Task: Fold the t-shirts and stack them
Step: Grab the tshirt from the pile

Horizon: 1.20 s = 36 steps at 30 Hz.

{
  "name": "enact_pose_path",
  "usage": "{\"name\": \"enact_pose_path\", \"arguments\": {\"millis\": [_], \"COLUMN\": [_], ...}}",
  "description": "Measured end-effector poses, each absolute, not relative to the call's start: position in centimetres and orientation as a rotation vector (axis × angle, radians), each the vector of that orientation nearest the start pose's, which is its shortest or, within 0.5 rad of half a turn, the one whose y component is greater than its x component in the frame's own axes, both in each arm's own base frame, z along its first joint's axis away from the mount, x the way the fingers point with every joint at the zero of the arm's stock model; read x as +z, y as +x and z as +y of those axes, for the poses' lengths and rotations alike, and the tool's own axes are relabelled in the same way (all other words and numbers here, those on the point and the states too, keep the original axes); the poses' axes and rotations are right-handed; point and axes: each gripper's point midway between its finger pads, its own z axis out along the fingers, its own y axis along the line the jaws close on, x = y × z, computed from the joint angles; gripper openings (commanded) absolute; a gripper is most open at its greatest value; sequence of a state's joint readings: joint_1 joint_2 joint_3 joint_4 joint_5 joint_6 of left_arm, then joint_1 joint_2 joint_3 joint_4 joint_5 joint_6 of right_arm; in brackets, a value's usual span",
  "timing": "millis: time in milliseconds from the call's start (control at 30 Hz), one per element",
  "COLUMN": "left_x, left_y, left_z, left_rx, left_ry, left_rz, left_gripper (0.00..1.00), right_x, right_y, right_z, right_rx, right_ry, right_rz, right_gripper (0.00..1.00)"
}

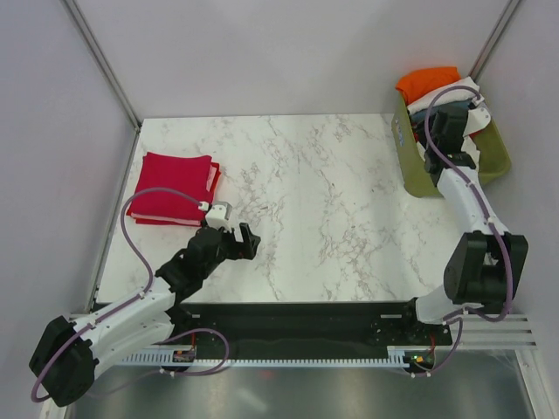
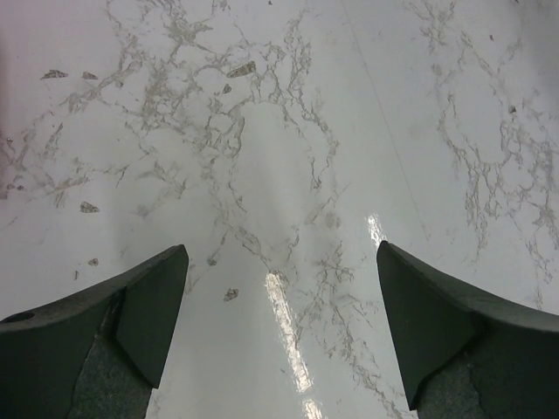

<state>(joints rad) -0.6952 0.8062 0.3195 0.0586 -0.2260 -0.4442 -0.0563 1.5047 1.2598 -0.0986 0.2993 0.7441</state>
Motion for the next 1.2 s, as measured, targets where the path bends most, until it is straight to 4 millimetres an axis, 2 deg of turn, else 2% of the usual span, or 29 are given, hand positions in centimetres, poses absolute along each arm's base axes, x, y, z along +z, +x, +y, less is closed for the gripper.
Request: {"name": "enact_pose_path", "arguments": {"millis": [133, 200, 367, 533, 633, 767, 967, 1200], "left_x": [10.3, 10.0, 9.9, 9.9, 9.9, 9.8, 9.5, 9.3], "left_y": [23.9, 23.9, 23.9, 23.9, 23.9, 23.9, 23.9, 23.9], "left_z": [-17.1, -17.1, -17.0, -17.0, -17.0, -17.0, -17.0, -17.0], "left_rx": [-0.503, -0.498, -0.495, -0.495, -0.494, -0.491, -0.483, -0.479], "left_ry": [0.108, 0.11, 0.111, 0.11, 0.111, 0.11, 0.112, 0.113], "left_rz": [2.028, 2.036, 2.04, 2.04, 2.041, 2.044, 2.055, 2.061], "left_gripper": [0.95, 0.95, 0.95, 0.95, 0.95, 0.95, 0.95, 0.95], "right_x": [23.4, 21.5, 17.4, 15.4, 15.2, 16.2, 15.8, 18.7], "right_y": [51.2, 53.1, 56.9, 59.8, 60.1, 60.6, 58.6, 58.1], "right_z": [-7.9, -8.4, -9.3, -10.6, -11.1, -11.3, -11.3, -12.1], "right_rx": [0.183, 0.198, 0.236, 0.294, 0.318, 0.349, 0.345, 0.351], "right_ry": [1.022, 1.056, 1.109, 1.14, 1.145, 1.127, 1.124, 1.099], "right_rz": [1.666, 1.671, 1.687, 1.659, 1.645, 1.604, 1.575, 1.489], "right_gripper": [0.49, 0.45, 0.48, 0.49, 0.49, 0.51, 0.52, 0.52]}}
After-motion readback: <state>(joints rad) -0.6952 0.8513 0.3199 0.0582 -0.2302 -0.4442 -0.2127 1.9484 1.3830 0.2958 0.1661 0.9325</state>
